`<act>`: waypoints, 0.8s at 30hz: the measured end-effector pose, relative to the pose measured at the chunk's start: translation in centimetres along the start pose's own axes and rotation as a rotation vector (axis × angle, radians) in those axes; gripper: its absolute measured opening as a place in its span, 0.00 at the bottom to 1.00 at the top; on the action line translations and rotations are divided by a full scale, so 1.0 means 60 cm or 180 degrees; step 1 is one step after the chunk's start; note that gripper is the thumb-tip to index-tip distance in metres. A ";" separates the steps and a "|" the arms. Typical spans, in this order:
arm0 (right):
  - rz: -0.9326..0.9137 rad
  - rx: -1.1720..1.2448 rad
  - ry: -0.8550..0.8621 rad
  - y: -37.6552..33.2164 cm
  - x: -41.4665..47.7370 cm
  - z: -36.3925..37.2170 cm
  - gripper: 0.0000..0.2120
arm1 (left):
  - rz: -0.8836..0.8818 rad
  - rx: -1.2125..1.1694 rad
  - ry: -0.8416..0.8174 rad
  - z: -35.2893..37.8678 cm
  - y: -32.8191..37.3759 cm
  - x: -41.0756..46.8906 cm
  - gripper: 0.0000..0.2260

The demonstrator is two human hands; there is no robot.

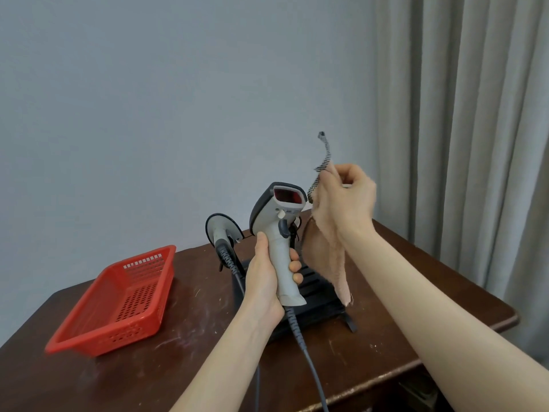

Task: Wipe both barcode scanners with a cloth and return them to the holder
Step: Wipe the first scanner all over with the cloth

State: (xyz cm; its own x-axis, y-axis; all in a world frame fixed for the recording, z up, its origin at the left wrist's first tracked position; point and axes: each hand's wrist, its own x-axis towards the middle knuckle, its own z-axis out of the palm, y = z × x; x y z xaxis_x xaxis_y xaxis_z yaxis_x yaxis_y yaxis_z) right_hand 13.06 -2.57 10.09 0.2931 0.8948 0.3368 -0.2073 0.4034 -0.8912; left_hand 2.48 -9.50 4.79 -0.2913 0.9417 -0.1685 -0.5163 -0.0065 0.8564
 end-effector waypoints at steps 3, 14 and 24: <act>-0.0381 -0.0208 0.0057 -0.010 0.000 -0.009 0.04 | 0.0053 0.0161 0.0037 -0.001 -0.003 0.002 0.23; -0.1281 -0.0747 -0.1218 -0.002 -0.024 0.014 0.02 | 0.0079 0.0227 -0.0010 0.004 -0.010 0.007 0.22; -0.0478 -0.0749 -0.0468 0.020 0.000 -0.021 0.09 | 0.0152 0.0020 0.0068 -0.003 0.027 0.004 0.22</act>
State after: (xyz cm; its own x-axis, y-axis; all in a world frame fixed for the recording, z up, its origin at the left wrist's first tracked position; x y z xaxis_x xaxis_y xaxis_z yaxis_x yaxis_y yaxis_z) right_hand 13.99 -2.32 8.62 0.1623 0.8535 0.4951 0.0547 0.4932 -0.8682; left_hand 1.43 -9.32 6.07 -0.3325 0.9330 -0.1378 -0.4965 -0.0490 0.8667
